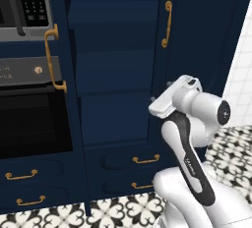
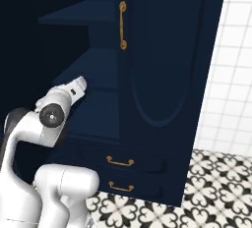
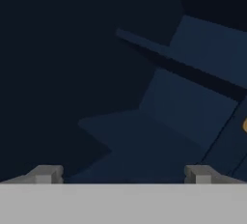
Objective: Pick the kettle from the counter and place it on the tray. Then pick the mug from the cabinet and place it on the tray. Then close the cabinet doors.
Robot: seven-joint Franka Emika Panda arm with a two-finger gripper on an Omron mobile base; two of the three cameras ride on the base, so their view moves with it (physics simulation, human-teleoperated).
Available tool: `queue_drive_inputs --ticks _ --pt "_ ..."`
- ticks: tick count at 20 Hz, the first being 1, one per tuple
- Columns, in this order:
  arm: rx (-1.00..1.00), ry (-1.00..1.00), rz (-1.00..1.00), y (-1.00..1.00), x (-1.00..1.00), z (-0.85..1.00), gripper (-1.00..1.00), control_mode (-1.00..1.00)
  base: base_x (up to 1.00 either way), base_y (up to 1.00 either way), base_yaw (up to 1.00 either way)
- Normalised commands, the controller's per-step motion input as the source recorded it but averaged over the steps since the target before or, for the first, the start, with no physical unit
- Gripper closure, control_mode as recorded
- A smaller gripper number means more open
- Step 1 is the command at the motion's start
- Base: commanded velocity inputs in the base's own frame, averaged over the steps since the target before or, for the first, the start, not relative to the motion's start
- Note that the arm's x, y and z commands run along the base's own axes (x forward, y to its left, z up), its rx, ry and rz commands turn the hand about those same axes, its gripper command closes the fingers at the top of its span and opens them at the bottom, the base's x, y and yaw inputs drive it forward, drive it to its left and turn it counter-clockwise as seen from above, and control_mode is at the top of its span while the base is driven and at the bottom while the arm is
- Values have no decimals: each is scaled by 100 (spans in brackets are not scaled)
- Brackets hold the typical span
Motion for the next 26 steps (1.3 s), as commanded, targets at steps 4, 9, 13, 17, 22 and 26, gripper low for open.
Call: queue_drive_inputs --ticks 4,9,13,17,22,26 --pt "-26 -6 10 18 -83 6 -100 -100 0 0 0" --pt "-31 -43 17 55 -94 -9 -100 -100 0 0 0" --pt "-32 -42 18 57 -80 -18 -100 -100 0 0 0" --pt "-28 -35 20 62 -67 -44 -100 -100 0 0 0" --pt "-25 -22 28 70 -59 -40 -100 -100 0 0 0" --pt "-19 -12 17 90 -13 -46 -100 -100 0 0 0"
